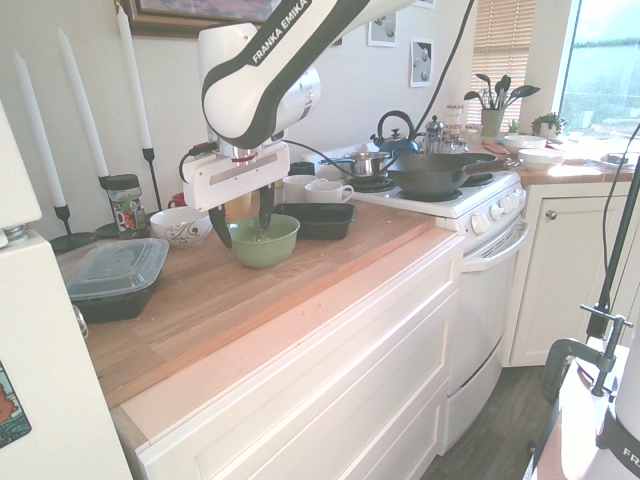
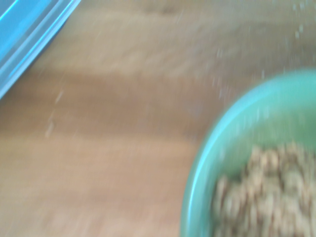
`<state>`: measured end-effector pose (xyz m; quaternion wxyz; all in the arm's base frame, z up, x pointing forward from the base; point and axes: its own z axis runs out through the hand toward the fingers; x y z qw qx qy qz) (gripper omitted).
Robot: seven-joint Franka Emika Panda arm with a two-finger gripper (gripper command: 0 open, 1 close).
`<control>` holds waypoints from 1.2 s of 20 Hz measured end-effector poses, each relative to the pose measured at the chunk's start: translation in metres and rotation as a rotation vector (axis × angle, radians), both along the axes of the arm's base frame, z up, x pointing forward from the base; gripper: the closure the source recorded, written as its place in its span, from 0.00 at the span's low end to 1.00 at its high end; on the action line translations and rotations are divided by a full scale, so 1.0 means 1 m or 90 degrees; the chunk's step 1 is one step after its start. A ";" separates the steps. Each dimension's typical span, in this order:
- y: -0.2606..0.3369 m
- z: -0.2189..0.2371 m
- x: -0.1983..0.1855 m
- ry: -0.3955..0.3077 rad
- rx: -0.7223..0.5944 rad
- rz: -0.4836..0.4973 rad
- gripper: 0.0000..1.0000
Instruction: Pour the cereal into the box
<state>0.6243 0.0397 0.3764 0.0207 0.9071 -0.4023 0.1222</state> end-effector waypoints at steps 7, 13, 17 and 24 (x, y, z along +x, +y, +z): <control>0.000 -0.016 0.025 0.027 0.023 -0.019 0.00; -0.005 -0.033 0.024 0.054 0.041 -0.016 1.00; -0.008 -0.040 0.024 0.065 0.061 -0.011 1.00; -0.016 -0.046 0.021 0.079 0.061 -0.011 1.00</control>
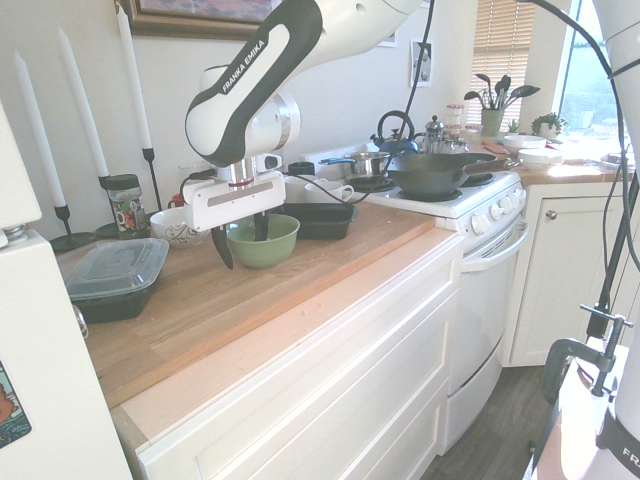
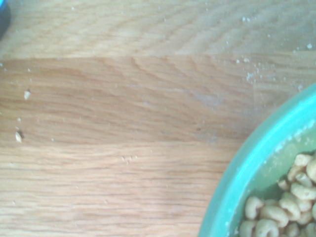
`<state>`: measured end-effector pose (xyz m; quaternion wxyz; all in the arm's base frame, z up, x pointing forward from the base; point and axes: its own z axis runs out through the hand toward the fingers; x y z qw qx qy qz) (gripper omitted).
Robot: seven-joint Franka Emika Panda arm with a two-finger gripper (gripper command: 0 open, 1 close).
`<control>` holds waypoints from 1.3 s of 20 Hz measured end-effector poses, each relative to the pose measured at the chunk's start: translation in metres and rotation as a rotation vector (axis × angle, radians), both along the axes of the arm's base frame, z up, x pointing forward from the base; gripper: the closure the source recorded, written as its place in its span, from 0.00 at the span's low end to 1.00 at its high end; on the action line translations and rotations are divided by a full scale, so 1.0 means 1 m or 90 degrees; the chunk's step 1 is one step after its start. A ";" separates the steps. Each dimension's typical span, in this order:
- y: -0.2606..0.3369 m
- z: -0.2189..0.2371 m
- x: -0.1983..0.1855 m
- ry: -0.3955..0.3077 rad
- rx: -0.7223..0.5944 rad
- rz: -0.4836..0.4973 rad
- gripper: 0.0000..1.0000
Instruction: Pour the cereal into the box
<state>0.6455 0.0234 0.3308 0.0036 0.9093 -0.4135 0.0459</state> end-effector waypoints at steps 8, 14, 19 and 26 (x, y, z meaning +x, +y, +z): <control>-0.001 -0.005 -0.003 0.004 -0.001 0.001 1.00; -0.004 0.008 -0.003 -0.010 -0.001 0.000 1.00; -0.004 0.009 -0.003 -0.010 -0.001 0.000 1.00; -0.003 0.038 -0.006 -0.029 0.004 -0.002 1.00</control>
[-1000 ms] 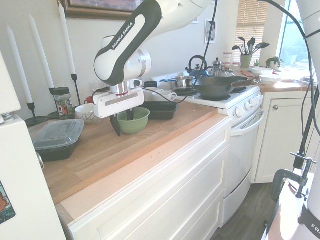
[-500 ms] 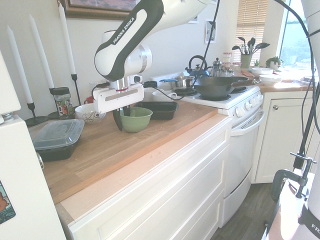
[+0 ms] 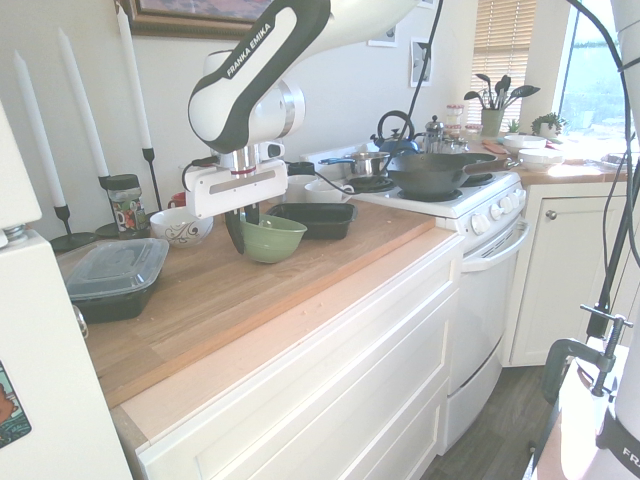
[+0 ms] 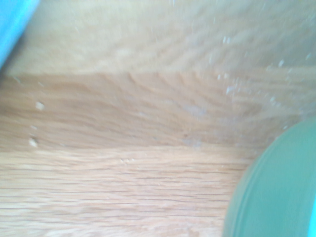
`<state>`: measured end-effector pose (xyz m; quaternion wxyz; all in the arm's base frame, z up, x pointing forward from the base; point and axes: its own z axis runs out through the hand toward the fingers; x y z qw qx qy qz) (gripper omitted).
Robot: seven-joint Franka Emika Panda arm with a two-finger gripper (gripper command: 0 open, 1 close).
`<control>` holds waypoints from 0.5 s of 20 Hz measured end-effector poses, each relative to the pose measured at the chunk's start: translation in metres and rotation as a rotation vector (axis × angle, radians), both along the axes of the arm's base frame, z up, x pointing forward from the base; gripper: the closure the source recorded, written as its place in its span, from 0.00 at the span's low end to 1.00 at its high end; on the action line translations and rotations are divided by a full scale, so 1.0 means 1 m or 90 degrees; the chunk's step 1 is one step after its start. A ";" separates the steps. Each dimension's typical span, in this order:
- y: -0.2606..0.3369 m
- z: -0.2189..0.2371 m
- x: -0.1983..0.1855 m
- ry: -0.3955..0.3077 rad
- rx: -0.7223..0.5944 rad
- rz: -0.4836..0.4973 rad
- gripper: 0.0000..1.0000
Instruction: Pour the cereal into the box
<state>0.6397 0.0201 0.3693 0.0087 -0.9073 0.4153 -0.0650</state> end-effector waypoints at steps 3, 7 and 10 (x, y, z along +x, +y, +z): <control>0.002 0.013 -0.002 -0.004 0.010 0.003 1.00; 0.000 0.024 0.000 -0.013 0.011 0.006 1.00; -0.006 0.045 0.002 -0.026 0.014 0.008 1.00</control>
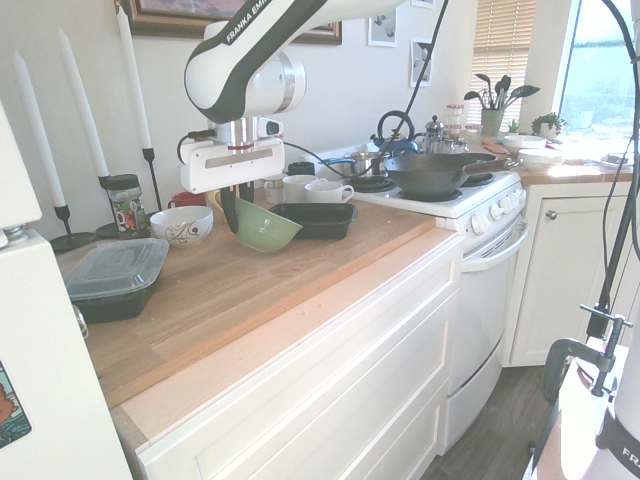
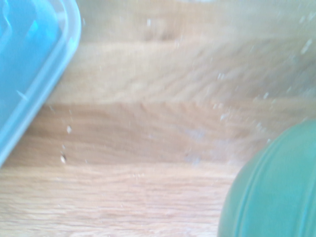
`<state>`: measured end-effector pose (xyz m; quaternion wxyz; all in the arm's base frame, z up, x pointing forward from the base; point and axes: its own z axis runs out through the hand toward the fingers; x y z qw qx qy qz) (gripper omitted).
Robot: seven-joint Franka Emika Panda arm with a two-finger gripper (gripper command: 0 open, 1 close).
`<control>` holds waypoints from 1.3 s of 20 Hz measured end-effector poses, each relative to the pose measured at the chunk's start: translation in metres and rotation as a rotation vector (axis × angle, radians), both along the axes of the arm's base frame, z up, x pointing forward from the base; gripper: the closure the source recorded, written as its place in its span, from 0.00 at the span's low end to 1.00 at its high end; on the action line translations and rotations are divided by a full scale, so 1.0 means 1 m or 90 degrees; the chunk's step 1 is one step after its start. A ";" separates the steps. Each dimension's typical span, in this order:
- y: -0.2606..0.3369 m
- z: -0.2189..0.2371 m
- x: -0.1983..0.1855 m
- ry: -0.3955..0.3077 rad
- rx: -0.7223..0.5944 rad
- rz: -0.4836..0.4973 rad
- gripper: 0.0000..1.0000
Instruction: Pour the cereal into the box
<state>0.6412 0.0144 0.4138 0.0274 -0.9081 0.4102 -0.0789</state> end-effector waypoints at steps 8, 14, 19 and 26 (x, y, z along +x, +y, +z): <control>-0.061 0.061 0.008 -0.026 0.101 -0.025 1.00; -0.114 0.054 0.016 -0.027 0.206 -0.049 1.00; -0.151 0.046 0.024 -0.048 0.258 -0.100 1.00; -0.219 0.012 0.037 -0.076 0.403 -0.159 1.00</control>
